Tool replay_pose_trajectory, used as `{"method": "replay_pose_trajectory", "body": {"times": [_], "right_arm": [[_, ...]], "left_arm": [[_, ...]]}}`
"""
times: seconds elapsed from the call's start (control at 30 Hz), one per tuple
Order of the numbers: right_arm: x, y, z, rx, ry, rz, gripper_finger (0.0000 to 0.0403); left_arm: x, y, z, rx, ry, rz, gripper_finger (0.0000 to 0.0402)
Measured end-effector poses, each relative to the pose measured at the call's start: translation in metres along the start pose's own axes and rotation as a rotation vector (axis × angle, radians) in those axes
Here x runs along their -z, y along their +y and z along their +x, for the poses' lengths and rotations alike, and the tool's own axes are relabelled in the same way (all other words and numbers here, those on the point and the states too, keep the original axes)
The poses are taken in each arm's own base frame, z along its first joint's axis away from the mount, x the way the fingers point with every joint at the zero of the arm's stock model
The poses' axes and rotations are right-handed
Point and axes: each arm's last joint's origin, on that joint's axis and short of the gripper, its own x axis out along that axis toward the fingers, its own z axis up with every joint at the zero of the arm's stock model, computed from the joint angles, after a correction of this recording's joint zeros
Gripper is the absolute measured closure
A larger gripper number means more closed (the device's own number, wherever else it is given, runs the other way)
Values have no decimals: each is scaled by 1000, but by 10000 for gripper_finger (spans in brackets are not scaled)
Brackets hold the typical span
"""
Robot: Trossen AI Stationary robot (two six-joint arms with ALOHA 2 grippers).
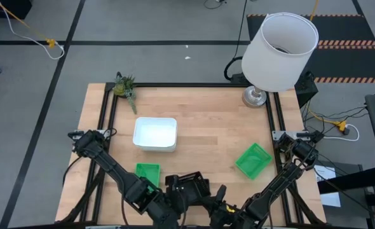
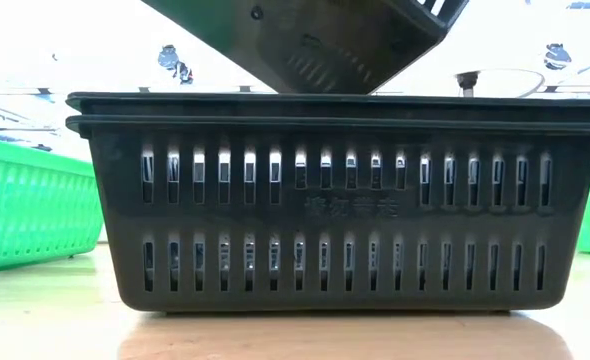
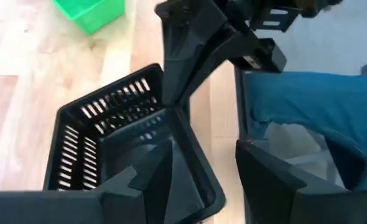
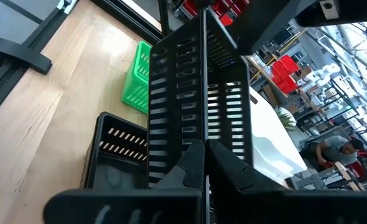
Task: Stack baskets by color
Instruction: Stack the right black bin into the stacked left black bins
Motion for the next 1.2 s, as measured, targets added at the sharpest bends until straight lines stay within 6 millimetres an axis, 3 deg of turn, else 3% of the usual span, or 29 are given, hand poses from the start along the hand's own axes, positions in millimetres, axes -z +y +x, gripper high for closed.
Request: {"method": "replay_pose_trajectory", "body": {"times": [0.2,0.37,0.73,0.93,1.2], "right_arm": [[0,0,1,-1,0,-4,403],[-1,-1,2,4,0,-3,403],[-2,-1,0,0,-7,-13,400],[-11,-7,-11,-12,-43,33,346],[-32,-29,-47,-61,-124,129,252]], "left_arm": [[8,2,30,20,116,11,225],[5,7,34,33,133,-5,233],[5,10,35,23,139,45,386],[9,1,32,-15,99,107,385],[26,-26,18,-81,18,194,389]]}}
